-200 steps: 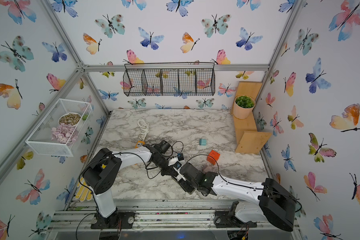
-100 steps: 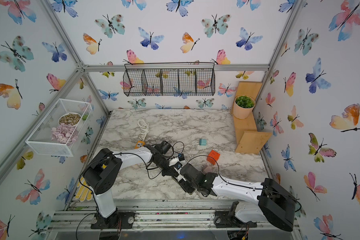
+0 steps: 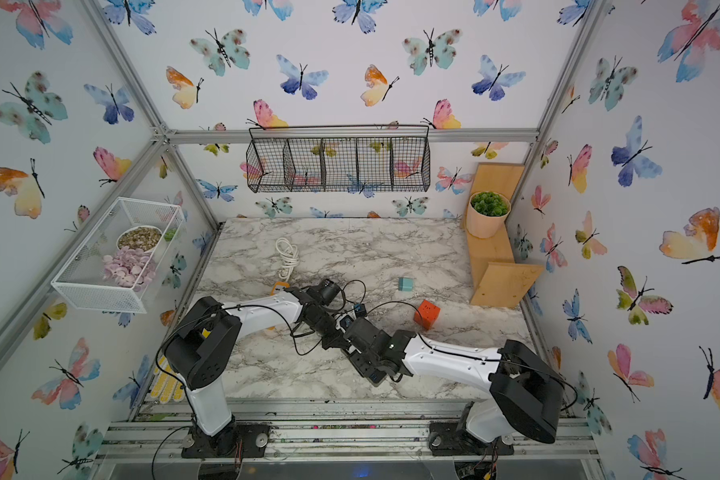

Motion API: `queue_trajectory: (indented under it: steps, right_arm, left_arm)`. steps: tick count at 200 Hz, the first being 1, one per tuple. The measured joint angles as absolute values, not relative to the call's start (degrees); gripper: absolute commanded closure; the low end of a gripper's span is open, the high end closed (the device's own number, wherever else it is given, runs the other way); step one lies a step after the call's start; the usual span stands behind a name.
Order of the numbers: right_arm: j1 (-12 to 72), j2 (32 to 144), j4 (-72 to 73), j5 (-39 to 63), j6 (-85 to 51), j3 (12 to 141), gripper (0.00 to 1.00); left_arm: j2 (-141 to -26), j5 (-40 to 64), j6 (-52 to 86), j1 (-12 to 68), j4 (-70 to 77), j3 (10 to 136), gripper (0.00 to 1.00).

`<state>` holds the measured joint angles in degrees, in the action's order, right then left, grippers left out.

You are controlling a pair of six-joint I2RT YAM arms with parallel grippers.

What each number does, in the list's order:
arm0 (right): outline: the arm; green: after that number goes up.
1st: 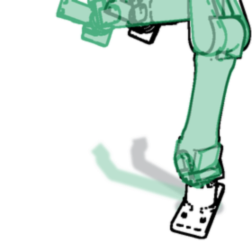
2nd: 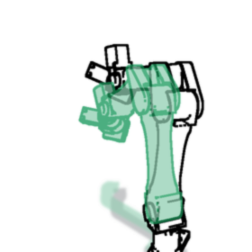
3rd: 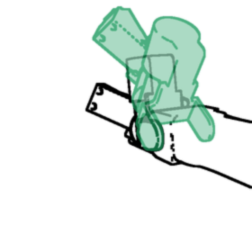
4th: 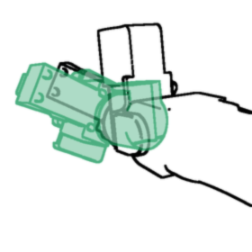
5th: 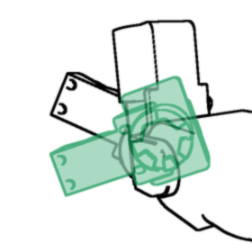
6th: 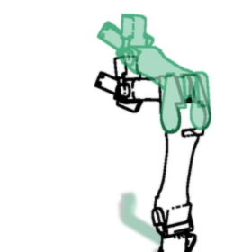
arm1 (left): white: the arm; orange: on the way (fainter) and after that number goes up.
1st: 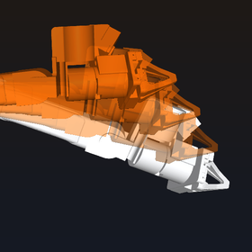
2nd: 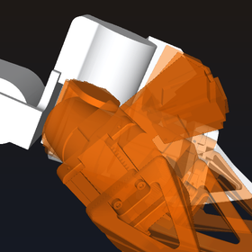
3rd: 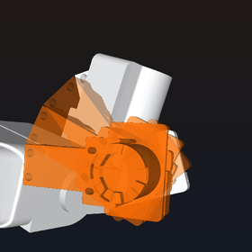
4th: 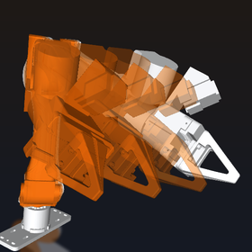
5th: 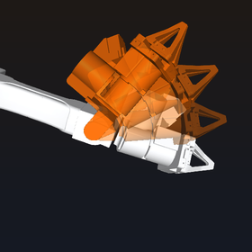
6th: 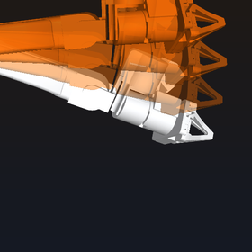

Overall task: Pull the plug off the socket
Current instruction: Remove the plug from the socket.

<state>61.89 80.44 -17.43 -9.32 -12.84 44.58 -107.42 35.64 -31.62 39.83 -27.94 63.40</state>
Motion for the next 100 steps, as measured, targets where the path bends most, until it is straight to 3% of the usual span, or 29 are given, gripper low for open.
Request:
queue_trajectory:
  steps: [48,100]
  right_arm:
    - [61.8,71.2,-8.3,-9.3,-12.8,33.5,0.99]
    - [61.8,74.0,-11.7,-9.3,-12.6,37.1,0.99]
  left_arm:
    - [-107.5,34.9,-31.6,41.6,-25.8,63.4,1.00]
    - [-107.5,34.8,-31.6,41.8,-25.7,63.5,1.00]
